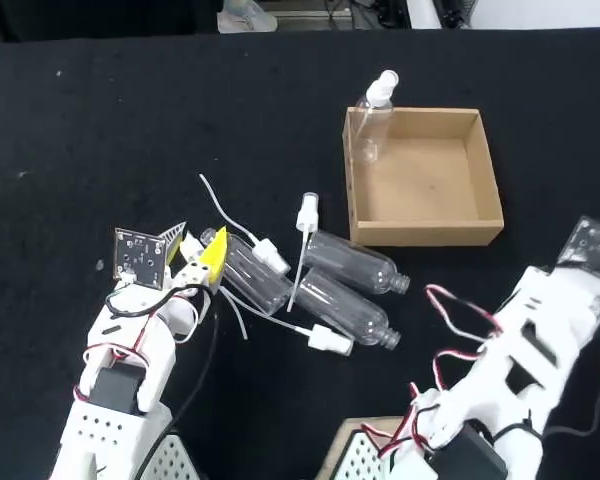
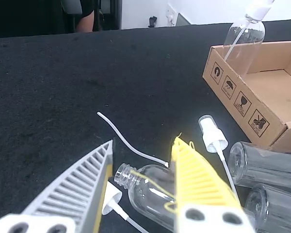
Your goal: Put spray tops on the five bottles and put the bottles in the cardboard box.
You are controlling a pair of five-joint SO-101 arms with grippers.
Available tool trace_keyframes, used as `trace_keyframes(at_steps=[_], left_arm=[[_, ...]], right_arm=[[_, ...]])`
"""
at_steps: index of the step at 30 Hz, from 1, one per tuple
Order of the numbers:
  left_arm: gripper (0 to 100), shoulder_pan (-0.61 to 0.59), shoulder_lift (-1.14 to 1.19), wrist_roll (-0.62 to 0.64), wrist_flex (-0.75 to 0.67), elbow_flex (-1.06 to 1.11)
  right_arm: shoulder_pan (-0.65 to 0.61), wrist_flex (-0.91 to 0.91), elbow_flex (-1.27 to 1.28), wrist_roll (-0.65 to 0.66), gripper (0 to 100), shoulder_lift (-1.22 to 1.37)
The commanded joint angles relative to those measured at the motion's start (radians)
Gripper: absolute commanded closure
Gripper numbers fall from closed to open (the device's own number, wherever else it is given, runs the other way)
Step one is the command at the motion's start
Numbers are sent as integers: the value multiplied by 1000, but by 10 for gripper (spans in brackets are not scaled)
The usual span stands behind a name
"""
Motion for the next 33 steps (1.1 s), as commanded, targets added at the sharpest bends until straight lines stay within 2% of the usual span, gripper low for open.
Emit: trace_keyframes(at_steps=[1,28,30,33], left_arm=[[809,10,-11,-6,-2,22],[809,10,-11,-6,0,22],[809,10,-11,-6,0,22],[809,10,-11,-6,0,22]], right_arm=[[-12,-117,18,2,741,-1],[-14,-121,-19,2,748,7],[-14,-121,-19,2,805,7],[-14,-121,-16,2,988,7]])
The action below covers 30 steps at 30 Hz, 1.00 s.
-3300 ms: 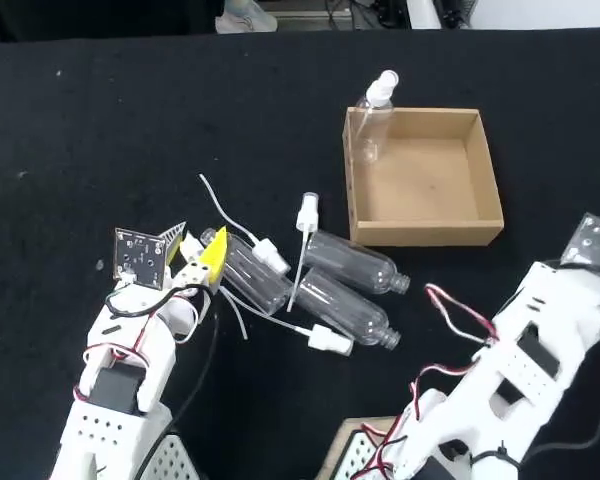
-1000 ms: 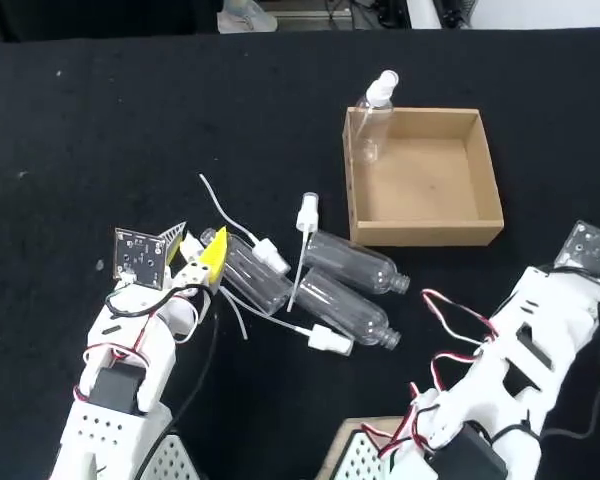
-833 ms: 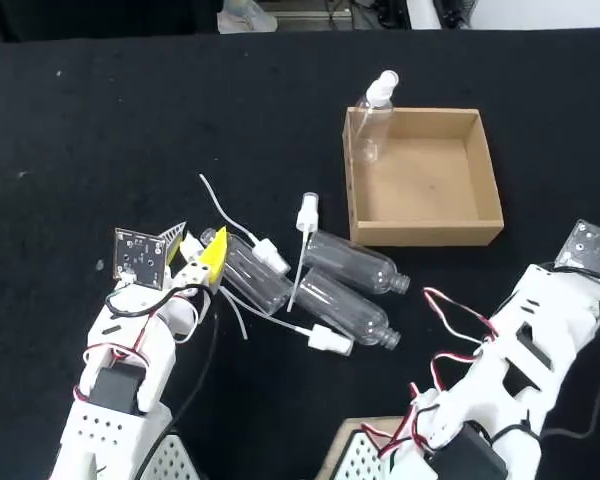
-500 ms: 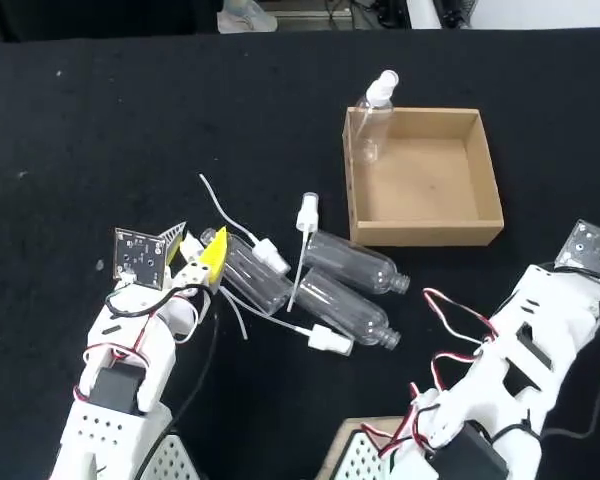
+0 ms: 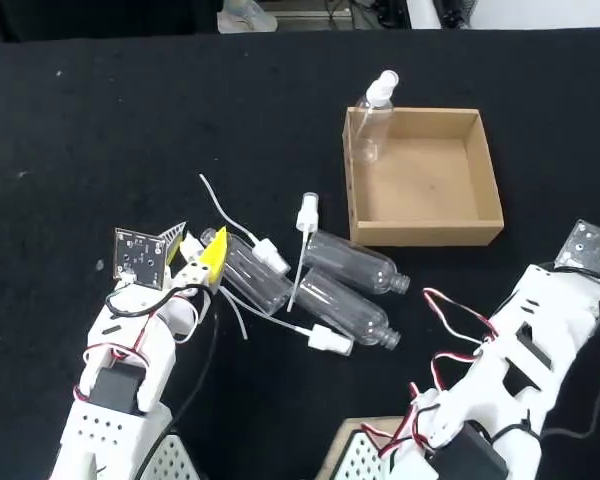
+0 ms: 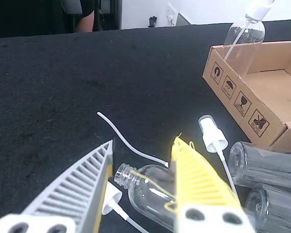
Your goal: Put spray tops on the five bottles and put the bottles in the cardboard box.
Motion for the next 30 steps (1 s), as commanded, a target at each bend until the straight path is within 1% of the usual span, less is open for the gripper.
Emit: trace_keyframes(at_steps=[1,2,5,9,12,14,19,20,22,24,27,30], left_arm=[[809,10,-11,-6,0,22],[809,10,-11,-6,0,22],[809,10,-11,-6,0,22],[809,10,-11,-6,0,22],[809,10,-11,-6,0,22],[809,10,-11,-6,0,22],[809,10,-11,-6,2,22],[809,10,-11,-6,2,22],[809,10,-11,-6,2,22],[809,10,-6,-5,3,18],[809,8,-3,-5,3,13],[809,-35,-3,5,3,12]], right_arm=[[-12,-32,-35,3,987,2],[-12,-32,-31,3,962,1],[-5,-32,-35,2,990,-5],[-6,-28,-51,0,988,-18],[-5,0,-64,-64,988,-87],[-6,126,-94,-94,988,-171],[-57,729,-288,-118,988,-455],[-86,833,-325,-118,988,-513],[-170,987,-372,-118,988,-618],[-275,1066,-378,-118,988,-716],[-451,1089,-341,-120,988,-839],[-643,1028,-263,-126,988,-935]])
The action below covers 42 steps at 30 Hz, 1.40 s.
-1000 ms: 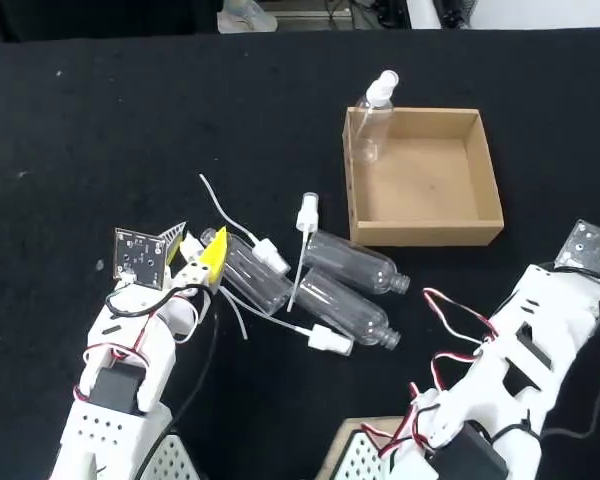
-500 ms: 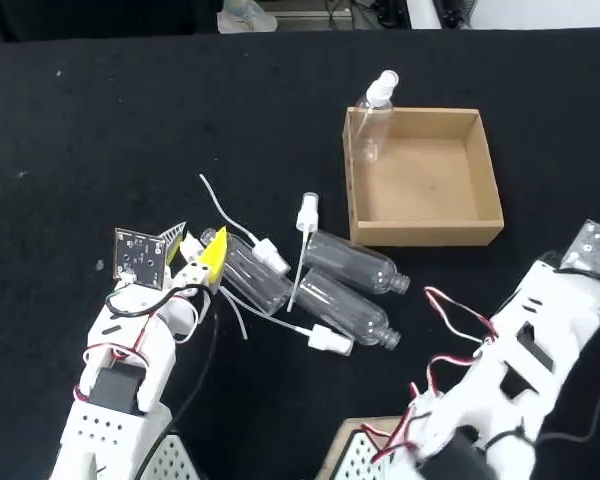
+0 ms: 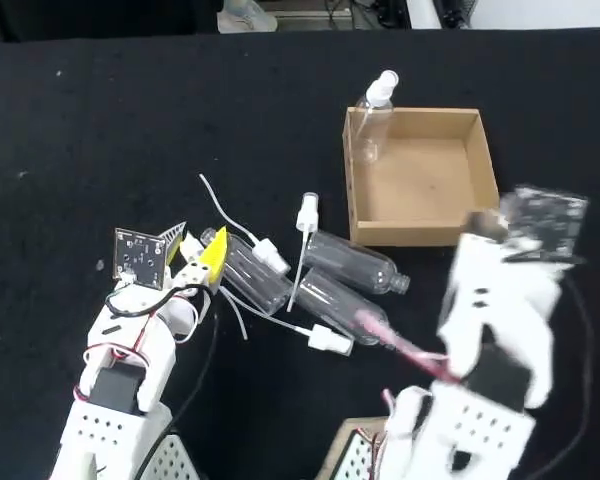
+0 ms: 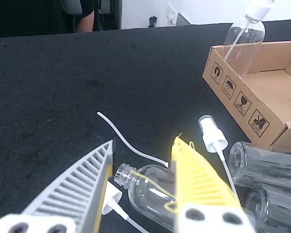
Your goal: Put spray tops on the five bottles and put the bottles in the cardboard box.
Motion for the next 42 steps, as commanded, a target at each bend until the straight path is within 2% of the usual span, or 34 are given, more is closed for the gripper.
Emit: trace_keyframes(at_steps=[1,6,10,16,24,28,34,42], left_arm=[[809,-50,-6,6,3,12],[809,-125,-3,101,2,-8],[809,-209,-3,183,2,-16],[809,-229,-2,218,2,-16],[809,-231,6,216,17,-36],[807,-231,104,215,43,-105],[805,-229,428,169,3,-262],[805,-197,968,173,2,-539]], right_arm=[[-247,-80,59,-34,988,-124],[-509,-373,222,-201,987,-205],[-678,-603,323,-238,987,-197],[-827,-615,335,-238,987,-162],[-833,-508,151,-247,988,-13],[-813,-480,130,-241,988,104],[-638,-413,142,-247,988,104],[-637,-377,182,-242,988,84]])
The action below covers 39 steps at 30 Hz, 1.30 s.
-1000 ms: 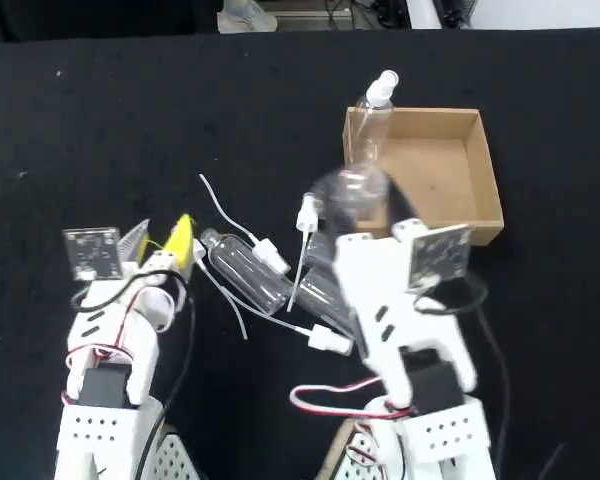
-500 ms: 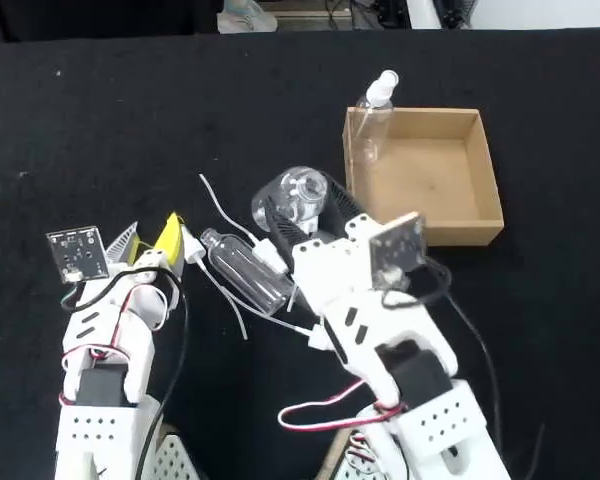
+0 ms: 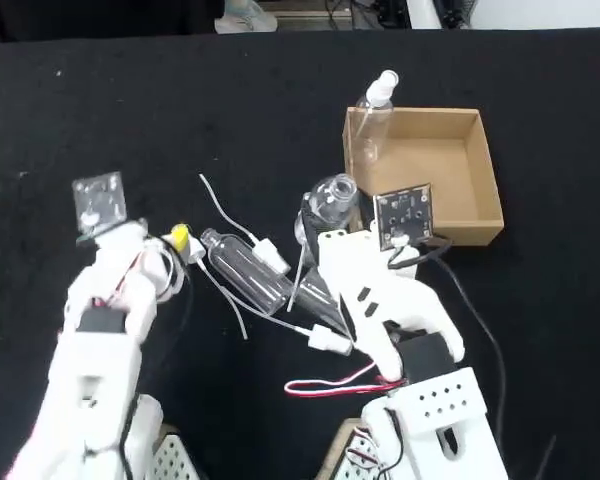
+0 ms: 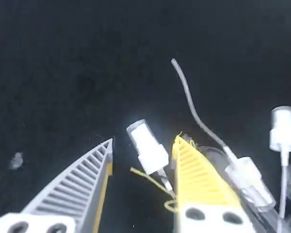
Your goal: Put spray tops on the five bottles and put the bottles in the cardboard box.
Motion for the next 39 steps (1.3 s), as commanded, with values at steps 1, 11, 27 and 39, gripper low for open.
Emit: trace_keyframes(at_steps=[1,11,27,39], left_arm=[[805,19,293,-5,-20,-205],[804,27,632,75,-17,-409],[690,24,821,75,273,-650],[974,19,852,75,275,-659]], right_arm=[[15,3,-22,-3,988,-25],[15,8,-16,0,988,-25],[15,5,-2,0,988,-25],[15,6,-2,0,988,-25]])
